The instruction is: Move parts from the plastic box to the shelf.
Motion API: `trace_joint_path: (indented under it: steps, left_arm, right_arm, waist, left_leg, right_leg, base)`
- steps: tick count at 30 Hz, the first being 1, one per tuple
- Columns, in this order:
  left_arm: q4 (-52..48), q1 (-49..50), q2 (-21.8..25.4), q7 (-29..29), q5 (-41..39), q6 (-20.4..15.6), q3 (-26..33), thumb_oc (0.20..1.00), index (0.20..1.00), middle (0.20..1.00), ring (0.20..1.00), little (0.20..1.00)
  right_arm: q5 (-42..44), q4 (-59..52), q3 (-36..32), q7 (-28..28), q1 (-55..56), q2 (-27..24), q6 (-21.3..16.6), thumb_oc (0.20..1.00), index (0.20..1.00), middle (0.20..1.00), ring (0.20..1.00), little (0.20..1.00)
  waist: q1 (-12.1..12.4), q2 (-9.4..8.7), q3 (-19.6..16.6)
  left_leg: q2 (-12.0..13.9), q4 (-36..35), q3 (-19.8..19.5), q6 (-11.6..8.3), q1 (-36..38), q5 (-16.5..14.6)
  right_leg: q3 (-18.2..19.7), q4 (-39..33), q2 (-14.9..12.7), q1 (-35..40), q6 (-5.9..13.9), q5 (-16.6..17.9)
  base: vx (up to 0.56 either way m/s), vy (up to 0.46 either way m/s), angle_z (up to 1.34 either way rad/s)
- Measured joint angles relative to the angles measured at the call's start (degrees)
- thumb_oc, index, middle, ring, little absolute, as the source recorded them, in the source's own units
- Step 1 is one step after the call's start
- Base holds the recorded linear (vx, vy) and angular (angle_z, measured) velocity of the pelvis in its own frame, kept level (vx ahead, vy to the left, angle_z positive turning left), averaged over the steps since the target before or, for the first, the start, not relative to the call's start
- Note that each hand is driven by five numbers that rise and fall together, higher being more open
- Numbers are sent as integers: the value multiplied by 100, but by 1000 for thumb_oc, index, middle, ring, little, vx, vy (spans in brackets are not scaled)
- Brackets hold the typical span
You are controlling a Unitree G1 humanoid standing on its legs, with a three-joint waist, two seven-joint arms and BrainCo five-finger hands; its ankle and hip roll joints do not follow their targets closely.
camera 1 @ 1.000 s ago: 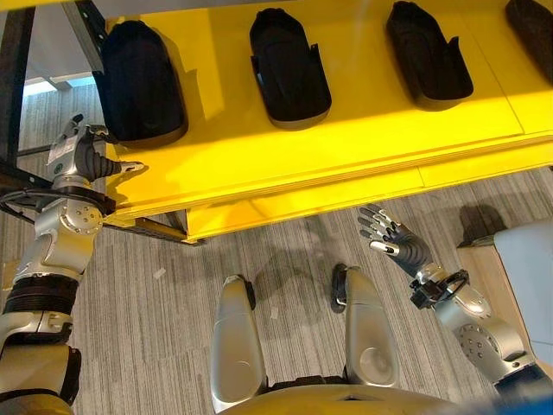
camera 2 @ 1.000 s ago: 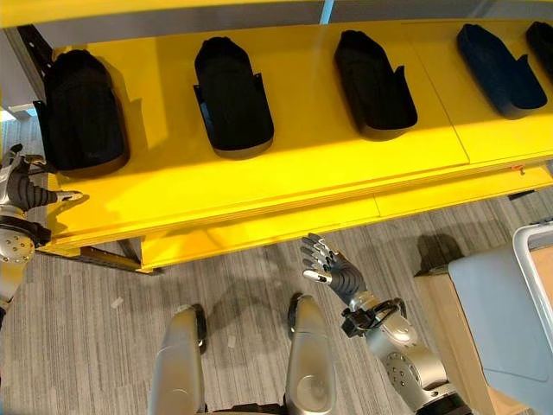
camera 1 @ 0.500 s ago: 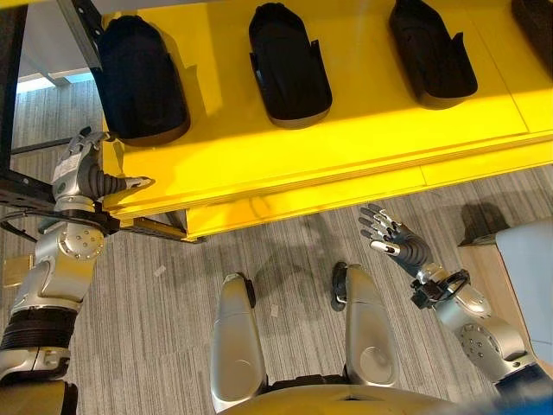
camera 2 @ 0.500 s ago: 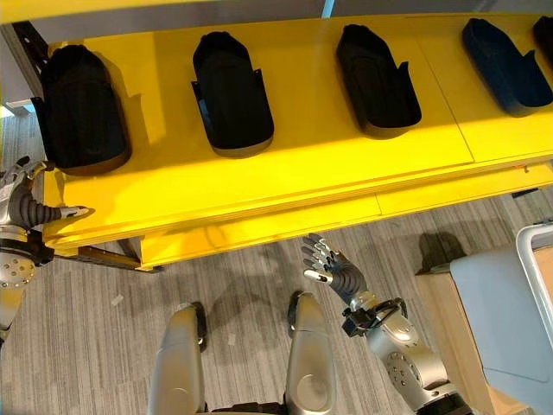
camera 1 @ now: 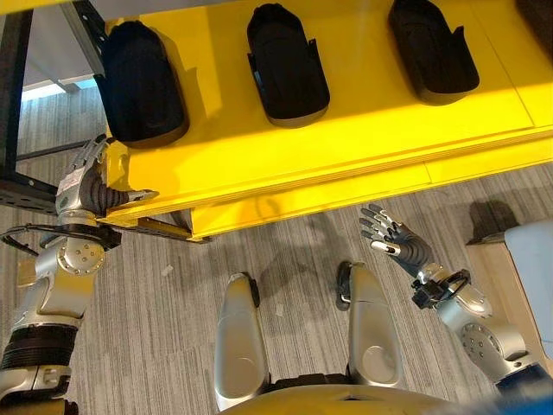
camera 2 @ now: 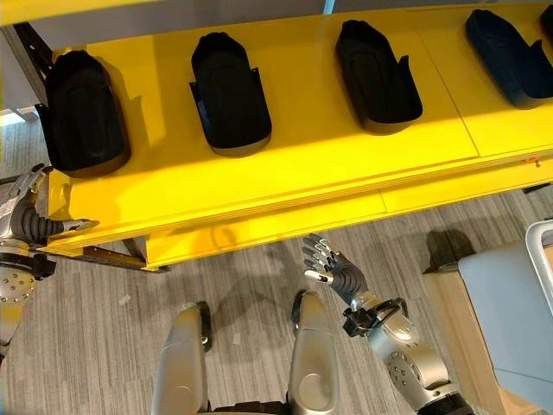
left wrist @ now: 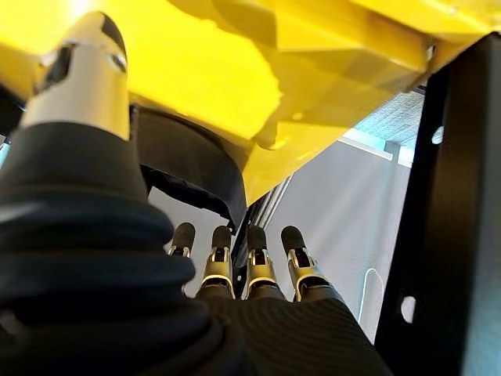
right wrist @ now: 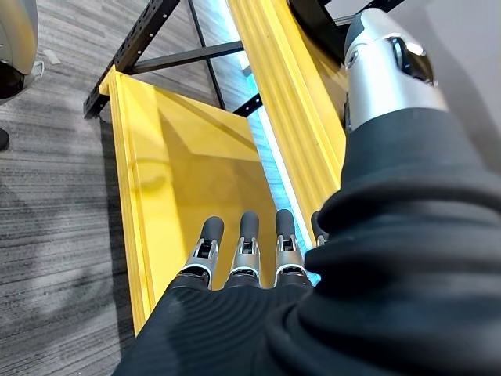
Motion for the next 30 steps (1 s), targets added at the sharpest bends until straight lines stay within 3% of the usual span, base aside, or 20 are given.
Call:
trace_joint_path:
  steps: [13,23,25,30]
  left_arm:
    - [-625,361,-351,-30,7,45,416,1000,1000,1000,1000,1000]
    - [-1483,916,-724,-17,1,-177,815,1000,1000,1000,1000,1000]
    - [-1628,977,-1073,3,-502,-342,932,1000,1000,1000,1000,1000]
    - [-1820,1166,-1384,20,-1446,-665,851,1000,1000,1000,1000,1000]
  right_arm:
    - [-3,-35,-97,78,7,0,13,1000,1000,1000,1000,1000]
    - [-1,-452,-146,80,1,-7,21,1000,1000,1000,1000,1000]
    - [7,-699,-149,94,5,-50,7,1000,1000,1000,1000,1000]
    - [85,-1221,-136,192,99,-119,-91,1000,1000,1000,1000,1000]
  waist:
    - [44,17,-5]
    - [161,31,-13]
    - [174,39,-17]
    - [306,29,-21]
  left_leg:
    - [-3,-67,-23,-36,48,25]
    - [-4,-139,-108,-73,75,56]
    - [-17,-174,-110,-70,95,73]
    - [-37,-314,-123,-78,209,133]
  right_leg:
    - [-31,28,-11,29,-10,-34]
    - [-141,25,-11,95,-30,-75]
    - [-150,10,-31,118,-24,-74]
    - [-193,-61,-43,234,-24,-73]
  base:
    - [0,0,0]
    - [-1,-5,4]
    - [-11,-15,4]
    - [-10,-9,3]
